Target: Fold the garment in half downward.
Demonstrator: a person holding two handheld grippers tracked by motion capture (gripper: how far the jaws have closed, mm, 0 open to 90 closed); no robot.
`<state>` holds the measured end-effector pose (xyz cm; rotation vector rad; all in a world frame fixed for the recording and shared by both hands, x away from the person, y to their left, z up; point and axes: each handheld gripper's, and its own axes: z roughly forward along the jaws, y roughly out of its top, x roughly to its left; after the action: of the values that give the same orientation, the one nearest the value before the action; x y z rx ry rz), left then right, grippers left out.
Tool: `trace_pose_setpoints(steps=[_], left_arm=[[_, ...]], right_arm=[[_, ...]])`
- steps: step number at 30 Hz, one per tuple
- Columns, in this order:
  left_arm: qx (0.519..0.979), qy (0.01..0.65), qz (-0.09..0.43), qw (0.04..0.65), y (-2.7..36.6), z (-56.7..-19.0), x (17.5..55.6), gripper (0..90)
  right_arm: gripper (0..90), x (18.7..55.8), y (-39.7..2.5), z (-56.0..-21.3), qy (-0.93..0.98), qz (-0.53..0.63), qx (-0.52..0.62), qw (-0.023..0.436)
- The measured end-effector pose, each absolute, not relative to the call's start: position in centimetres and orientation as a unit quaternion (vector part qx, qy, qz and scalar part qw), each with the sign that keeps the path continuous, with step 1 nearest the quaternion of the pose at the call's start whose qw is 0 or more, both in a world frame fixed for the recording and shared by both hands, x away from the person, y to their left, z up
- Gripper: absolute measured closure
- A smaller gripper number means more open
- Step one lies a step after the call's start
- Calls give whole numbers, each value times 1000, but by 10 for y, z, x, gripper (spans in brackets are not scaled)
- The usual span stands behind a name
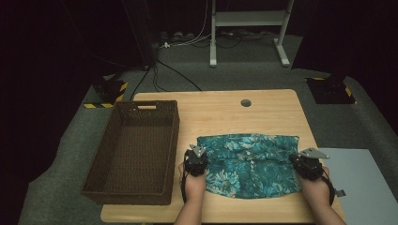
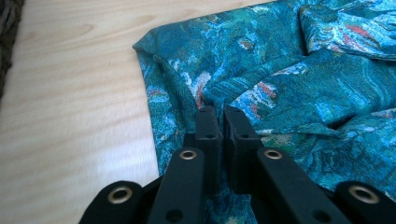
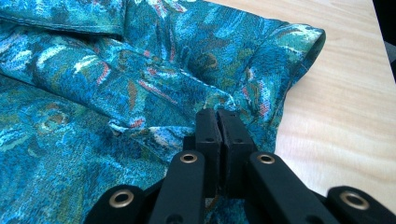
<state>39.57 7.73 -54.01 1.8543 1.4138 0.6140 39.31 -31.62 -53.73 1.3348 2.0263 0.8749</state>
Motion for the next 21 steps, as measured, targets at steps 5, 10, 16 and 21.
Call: trace_pose_setpoints(steps=[5,10,16,21], left_arm=[[717,551,242,351,72,-539,419,854],[711,559,241,352,73,-539,427,854],[713,556,245,351,74,-539,431,854],[717,555,241,345,74,-537,432,870]], right_arm=[[881,416,-312,-538,754,323,495,285],[880,428,-309,-538,750,323,500,288],[880,438,-309,-537,753,316,500,289],[882,439,-309,-536,754,312,502,288]])
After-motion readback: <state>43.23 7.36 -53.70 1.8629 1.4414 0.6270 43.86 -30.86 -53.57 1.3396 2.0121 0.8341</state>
